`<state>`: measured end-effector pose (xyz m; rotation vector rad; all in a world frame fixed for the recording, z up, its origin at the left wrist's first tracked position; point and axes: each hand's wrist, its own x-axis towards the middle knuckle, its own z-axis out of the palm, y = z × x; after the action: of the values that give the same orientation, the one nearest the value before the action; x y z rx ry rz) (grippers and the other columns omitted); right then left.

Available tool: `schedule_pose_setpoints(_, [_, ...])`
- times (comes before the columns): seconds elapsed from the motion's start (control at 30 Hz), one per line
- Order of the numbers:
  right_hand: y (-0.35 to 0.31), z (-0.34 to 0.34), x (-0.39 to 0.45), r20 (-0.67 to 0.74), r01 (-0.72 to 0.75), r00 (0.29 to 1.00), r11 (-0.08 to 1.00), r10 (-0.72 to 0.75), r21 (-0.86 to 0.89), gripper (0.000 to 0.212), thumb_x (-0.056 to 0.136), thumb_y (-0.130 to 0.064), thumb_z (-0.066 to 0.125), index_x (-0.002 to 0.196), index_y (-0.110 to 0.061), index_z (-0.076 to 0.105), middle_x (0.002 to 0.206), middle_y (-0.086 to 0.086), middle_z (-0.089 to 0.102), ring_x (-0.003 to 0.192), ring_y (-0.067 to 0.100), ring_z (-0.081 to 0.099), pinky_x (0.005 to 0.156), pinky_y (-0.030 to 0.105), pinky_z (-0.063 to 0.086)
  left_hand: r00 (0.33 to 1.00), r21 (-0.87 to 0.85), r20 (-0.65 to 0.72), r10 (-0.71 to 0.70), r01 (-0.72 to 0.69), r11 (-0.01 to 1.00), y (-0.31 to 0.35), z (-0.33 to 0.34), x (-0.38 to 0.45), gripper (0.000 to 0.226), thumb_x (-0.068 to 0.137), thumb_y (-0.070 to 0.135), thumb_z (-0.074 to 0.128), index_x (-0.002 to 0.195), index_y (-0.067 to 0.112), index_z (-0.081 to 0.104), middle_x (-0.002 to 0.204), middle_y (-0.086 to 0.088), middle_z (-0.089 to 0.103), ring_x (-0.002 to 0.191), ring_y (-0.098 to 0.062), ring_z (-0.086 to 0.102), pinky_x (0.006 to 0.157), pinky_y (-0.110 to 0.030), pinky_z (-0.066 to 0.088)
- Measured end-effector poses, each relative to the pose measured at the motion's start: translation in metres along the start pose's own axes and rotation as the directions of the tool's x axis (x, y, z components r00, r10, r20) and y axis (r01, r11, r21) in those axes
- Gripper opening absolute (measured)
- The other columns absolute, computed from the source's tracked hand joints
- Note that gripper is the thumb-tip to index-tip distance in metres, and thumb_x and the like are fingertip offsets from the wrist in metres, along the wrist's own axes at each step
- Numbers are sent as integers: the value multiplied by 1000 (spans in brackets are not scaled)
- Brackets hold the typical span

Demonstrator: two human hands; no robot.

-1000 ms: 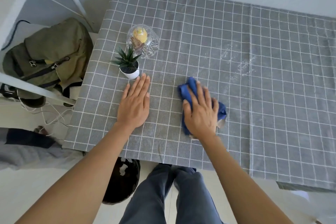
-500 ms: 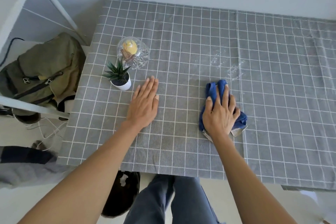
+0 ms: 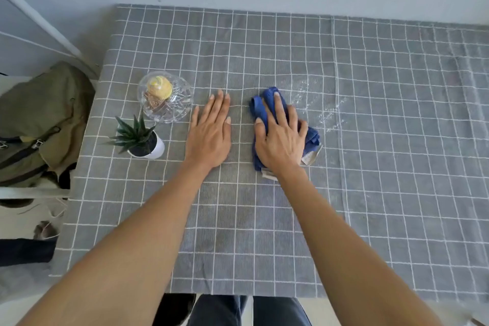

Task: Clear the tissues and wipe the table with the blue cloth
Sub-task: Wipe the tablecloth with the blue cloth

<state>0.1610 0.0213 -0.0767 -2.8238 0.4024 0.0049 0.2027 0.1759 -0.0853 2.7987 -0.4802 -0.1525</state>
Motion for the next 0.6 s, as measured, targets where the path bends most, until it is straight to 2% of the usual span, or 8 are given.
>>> schedule_pose_setpoints(0.07, [14, -3, 5, -21, -79, 997, 997, 79, -24, 50, 97, -41, 30, 144, -27, 38, 159, -8, 18, 138, 24, 25, 104, 47, 23, 1000, 4, 7, -16, 16, 1000, 1, 0, 0, 52, 104, 28, 17, 153, 21, 3, 161, 6, -2, 148, -10, -4, 121, -39, -4])
schedule_pose_setpoints(0.17, [19, -4, 14, -26, -264, 964, 965, 263, -1, 52, 97, -41, 26, 146, -27, 34, 160, -9, 11, 139, 23, 22, 107, 47, 20, 1000, 16, -3, -20, 20, 1000, 1, 1, -2, 52, 104, 28, 17, 153, 21, 3, 161, 6, -2, 148, -11, -4, 121, -40, -3])
schedule_pose_setpoints(0.2, [15, -4, 13, -28, -275, 961, 961, 275, 14, 52, 97, -42, 26, 146, -27, 35, 160, -10, 9, 140, 23, 20, 108, 48, 18, 1000, 18, -3, -17, 17, 1000, 1, 1, -2, 52, 104, 28, 17, 154, 21, 3, 161, 6, -2, 148, -11, -4, 121, -41, -3])
schedule_pose_setpoints(0.27, [5, -3, 9, -26, -185, 982, 982, 186, 23, 52, 97, -44, 26, 145, -27, 38, 160, -11, 10, 140, 23, 20, 107, 49, 19, 1000, 24, -6, -17, 17, 1000, 1, 2, -2, 52, 104, 29, 16, 154, 21, 3, 161, 6, -2, 148, -11, -5, 121, -41, -2])
schedule_pose_setpoints(0.37, [-4, -1, 3, 27, 41, 999, 999, -42, 10, 54, 96, -47, 24, 145, -28, 37, 159, -13, 13, 139, 23, 21, 105, 47, 19, 1000, 28, -17, -15, 16, 999, 1, 3, -1, 52, 104, 29, 18, 154, 20, 6, 161, 6, 0, 148, -11, -2, 121, -42, 0])
schedule_pose_setpoints(0.43, [3, -3, 5, 30, 74, 997, 997, -74, -12, 54, 96, -46, 24, 146, -29, 35, 159, -11, 16, 138, 23, 24, 103, 46, 21, 1000, 28, -19, -13, 13, 1000, 1, 3, -2, 52, 104, 29, 19, 154, 20, 7, 161, 6, 0, 148, -11, -2, 121, -42, 0])
schedule_pose_setpoints(0.5, [18, -6, 11, -4, -39, 999, 999, 39, -26, 55, 95, -45, 23, 144, -27, 39, 158, -9, 18, 136, 24, 28, 102, 46, 24, 1000, 27, -13, -11, 12, 1000, 1, 3, -1, 53, 104, 29, 19, 154, 20, 5, 161, 6, -1, 148, -11, -3, 121, -41, -2])
schedule_pose_setpoints(0.6, [30, -9, 18, -46, -259, 965, 966, 258, -10, 55, 95, -43, 24, 141, -22, 45, 159, -7, 16, 134, 25, 27, 100, 47, 25, 1000, 37, -11, -12, 13, 999, 0, 3, -1, 53, 104, 29, 17, 154, 20, 4, 161, 6, -2, 148, -11, -4, 121, -40, -4])
